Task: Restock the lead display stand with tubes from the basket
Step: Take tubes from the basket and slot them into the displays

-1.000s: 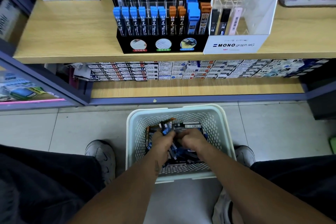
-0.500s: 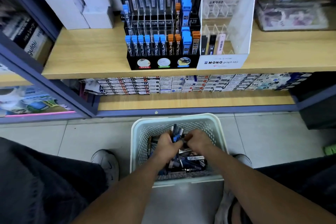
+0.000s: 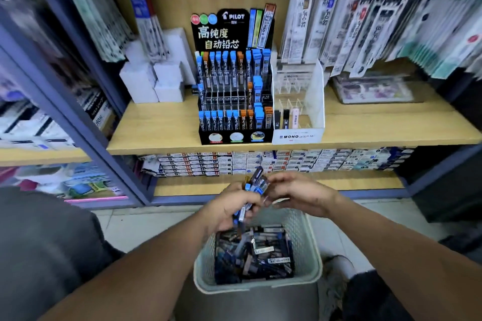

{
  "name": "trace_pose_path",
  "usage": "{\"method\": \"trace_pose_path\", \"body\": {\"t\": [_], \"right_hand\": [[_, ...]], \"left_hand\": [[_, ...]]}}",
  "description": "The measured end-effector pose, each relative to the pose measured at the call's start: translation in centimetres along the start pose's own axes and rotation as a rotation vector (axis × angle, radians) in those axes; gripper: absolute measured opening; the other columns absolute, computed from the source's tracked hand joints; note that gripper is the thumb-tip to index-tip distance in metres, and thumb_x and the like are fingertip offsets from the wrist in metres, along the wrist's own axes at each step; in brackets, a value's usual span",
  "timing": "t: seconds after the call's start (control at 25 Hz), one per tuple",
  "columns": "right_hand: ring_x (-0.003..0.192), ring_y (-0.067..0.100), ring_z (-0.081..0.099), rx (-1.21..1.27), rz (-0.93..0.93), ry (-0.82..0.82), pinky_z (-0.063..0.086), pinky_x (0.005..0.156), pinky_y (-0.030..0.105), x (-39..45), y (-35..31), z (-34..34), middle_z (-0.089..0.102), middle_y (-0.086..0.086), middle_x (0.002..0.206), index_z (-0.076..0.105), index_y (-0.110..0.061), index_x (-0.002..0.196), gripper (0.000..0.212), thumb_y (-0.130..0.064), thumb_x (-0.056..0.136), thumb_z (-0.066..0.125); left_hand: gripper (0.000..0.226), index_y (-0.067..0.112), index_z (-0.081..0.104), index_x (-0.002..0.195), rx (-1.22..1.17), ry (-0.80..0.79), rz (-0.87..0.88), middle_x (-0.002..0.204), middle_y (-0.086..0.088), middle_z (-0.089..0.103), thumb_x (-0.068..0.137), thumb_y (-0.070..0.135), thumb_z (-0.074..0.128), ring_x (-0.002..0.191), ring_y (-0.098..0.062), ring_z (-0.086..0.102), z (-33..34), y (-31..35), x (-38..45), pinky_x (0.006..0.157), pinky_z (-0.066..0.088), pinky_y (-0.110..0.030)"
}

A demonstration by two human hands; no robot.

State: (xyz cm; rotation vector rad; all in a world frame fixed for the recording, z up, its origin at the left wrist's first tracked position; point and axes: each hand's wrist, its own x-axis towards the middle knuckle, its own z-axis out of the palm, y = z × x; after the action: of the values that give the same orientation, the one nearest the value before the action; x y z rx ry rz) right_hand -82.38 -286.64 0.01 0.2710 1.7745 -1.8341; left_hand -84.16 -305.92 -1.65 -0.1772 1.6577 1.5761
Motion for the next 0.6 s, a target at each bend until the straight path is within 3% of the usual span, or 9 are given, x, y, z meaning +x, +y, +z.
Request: {"method": "trace_pose_path", "body": {"t": [0.12, 0.2, 0.32, 0.44, 0.6], "right_hand": [[0.088, 0.028, 0.068, 0.068, -0.107, 0.045, 0.058, 0.079, 0.031, -1.9, -4.8, 0.8, 0.072, 0.022, 0.096, 0.071, -0.002, 0.098, 0.017, -0.011, 0.083, 0.075], [0.086, 0.028, 0.066, 0.107, -0.166, 0.094, 0.059, 0.075, 0.028, -2.6, -7.4, 2.0, 0.071, 0.023, 0.094, 0.073, 0.0, 0.093, 0.024, -0.015, 0.076, 0.078], [0.082, 0.024, 0.068, 0.221, -0.226, 0.158, 0.059, 0.069, 0.028, -3.3, -11.2, 3.3, 0.074, 0.017, 0.089, 0.074, -0.003, 0.084, 0.015, -0.012, 0.074, 0.08], [0.078, 0.021, 0.069, 0.282, -0.322, 0.138, 0.058, 0.067, 0.028, -3.8, -15.1, 3.7, 0.075, 0.013, 0.085, 0.071, -0.006, 0.09, 0.004, -0.008, 0.087, 0.071], [0.085, 0.026, 0.074, 0.218, -0.442, 0.111, 0.062, 0.075, 0.033, -3.6, -19.1, 3.3, 0.074, 0.018, 0.092, 0.063, -0.006, 0.098, 0.011, -0.008, 0.101, 0.052]], "left_hand": [[0.01, 0.002, 0.062, 0.096, 0.045, -0.044, 0.082, 0.061, -0.006, 0.058, 0.087, -0.001, 0.064, 0.041, -0.01, 0.042, -0.2, 5.3, -2.8, 0.039, 0.03, -0.016], [0.007, 0.005, 0.061, 0.085, 0.081, -0.025, 0.137, 0.061, -0.008, 0.057, 0.087, -0.002, 0.061, 0.039, -0.01, 0.04, -0.3, 8.4, -4.5, 0.038, 0.028, -0.016], [0.006, 0.003, 0.063, 0.092, 0.085, -0.008, 0.229, 0.065, -0.01, 0.059, 0.088, -0.001, 0.064, 0.041, -0.011, 0.042, -0.7, 12.7, -7.5, 0.036, 0.03, -0.018], [0.013, -0.001, 0.063, 0.101, 0.051, 0.014, 0.325, 0.069, -0.012, 0.063, 0.09, 0.003, 0.066, 0.04, -0.01, 0.043, -1.8, 16.5, -9.5, 0.035, 0.032, -0.018], [0.018, -0.005, 0.06, 0.104, 0.075, 0.095, 0.423, 0.078, -0.022, 0.067, 0.091, 0.006, 0.066, 0.038, -0.011, 0.041, -3.0, 20.1, -9.4, 0.036, 0.031, -0.018]]}}
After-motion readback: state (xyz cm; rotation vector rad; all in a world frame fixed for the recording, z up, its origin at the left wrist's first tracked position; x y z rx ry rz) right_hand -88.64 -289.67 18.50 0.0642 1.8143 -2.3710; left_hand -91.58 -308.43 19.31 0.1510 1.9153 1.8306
